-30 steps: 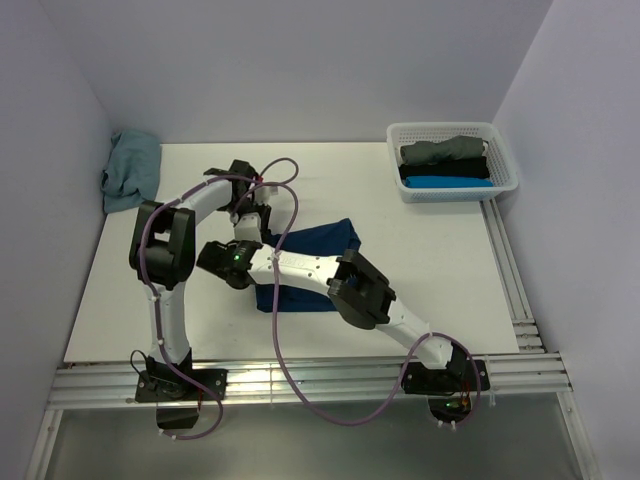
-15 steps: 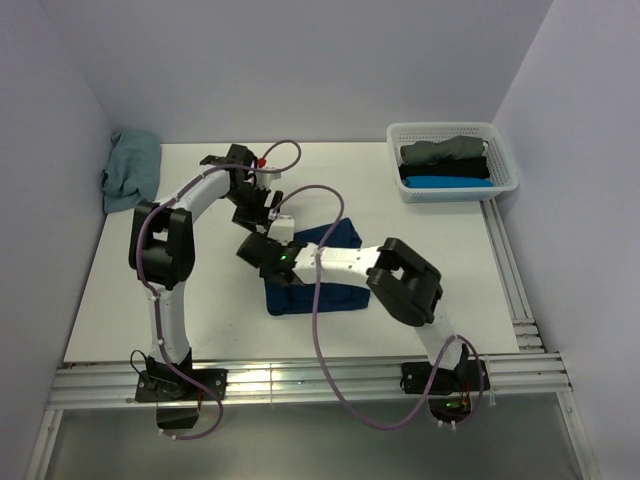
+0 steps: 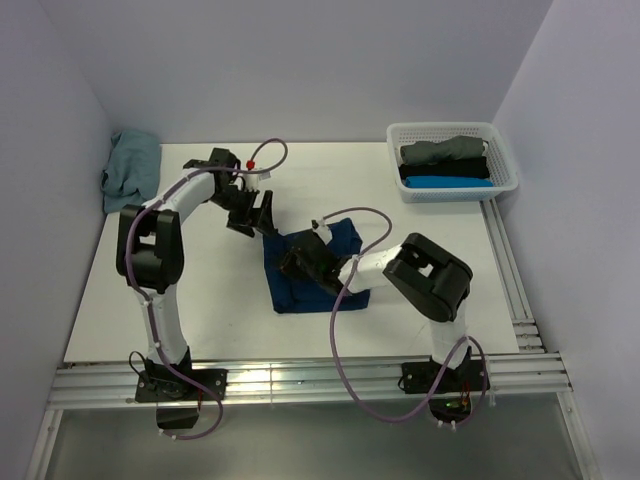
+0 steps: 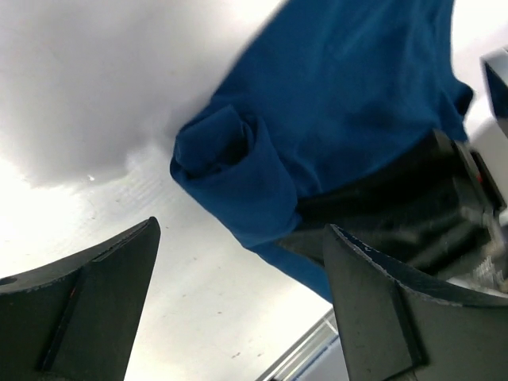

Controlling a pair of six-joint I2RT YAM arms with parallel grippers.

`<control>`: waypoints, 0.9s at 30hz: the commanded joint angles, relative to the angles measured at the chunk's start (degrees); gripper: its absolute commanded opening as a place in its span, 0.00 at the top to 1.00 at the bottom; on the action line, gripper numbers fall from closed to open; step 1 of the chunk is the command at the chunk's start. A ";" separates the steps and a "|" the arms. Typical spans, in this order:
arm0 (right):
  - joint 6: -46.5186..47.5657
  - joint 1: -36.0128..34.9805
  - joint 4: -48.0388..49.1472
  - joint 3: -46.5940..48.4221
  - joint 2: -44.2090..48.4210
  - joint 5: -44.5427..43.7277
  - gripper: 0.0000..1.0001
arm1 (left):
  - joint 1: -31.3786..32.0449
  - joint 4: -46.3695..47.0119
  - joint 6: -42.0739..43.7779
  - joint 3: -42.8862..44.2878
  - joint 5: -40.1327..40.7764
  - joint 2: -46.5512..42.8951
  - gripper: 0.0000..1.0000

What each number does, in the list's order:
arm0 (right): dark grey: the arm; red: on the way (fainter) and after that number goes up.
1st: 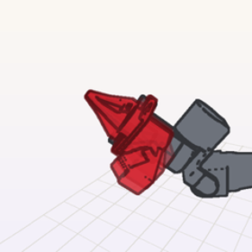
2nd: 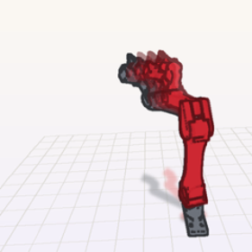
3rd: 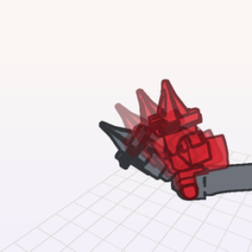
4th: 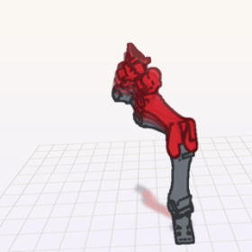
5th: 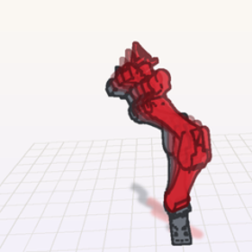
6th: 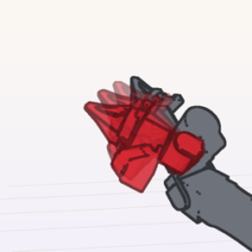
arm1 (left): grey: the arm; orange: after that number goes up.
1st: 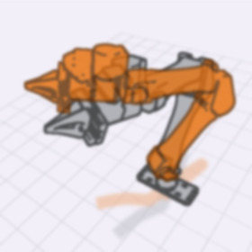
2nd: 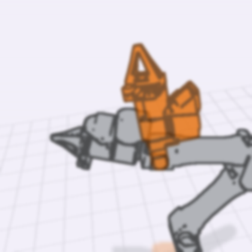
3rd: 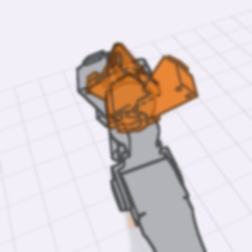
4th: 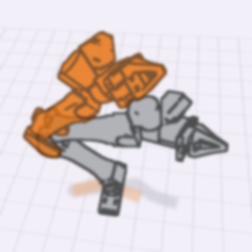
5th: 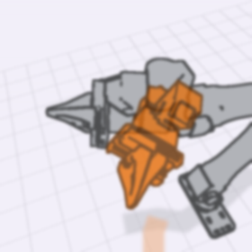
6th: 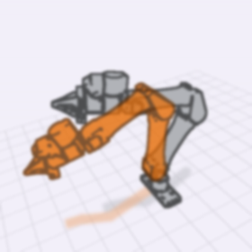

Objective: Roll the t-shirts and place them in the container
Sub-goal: Roll the tshirt

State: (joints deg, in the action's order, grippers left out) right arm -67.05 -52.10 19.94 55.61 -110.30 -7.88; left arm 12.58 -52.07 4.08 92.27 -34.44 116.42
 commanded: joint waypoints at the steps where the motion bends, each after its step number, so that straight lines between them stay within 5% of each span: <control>1: -6.77 1.12 14.22 -4.98 0.18 3.22 0.71 | -0.71 2.50 1.02 -2.87 -6.25 -2.95 0.10; 15: -19.61 2.35 44.47 -12.72 -10.02 7.26 0.73 | 0.25 15.86 -10.31 -7.99 -2.32 1.17 0.12; 21: -15.93 1.74 36.41 -12.55 -5.81 4.81 0.60 | 2.18 12.97 -9.97 -4.91 3.32 3.11 0.48; 25: -12.59 0.86 24.20 -9.66 -1.42 2.35 0.53 | 2.71 10.51 -9.44 -3.06 6.13 3.29 0.75; 27: -10.57 -0.19 12.80 -7.38 1.13 -0.54 0.51 | 3.33 8.84 -8.74 -2.01 7.89 3.29 0.80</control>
State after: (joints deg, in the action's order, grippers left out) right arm -81.65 -50.59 47.16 44.84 -113.60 -4.10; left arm 15.05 -41.41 -5.52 86.96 -30.74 120.05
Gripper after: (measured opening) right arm 0.485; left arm 0.245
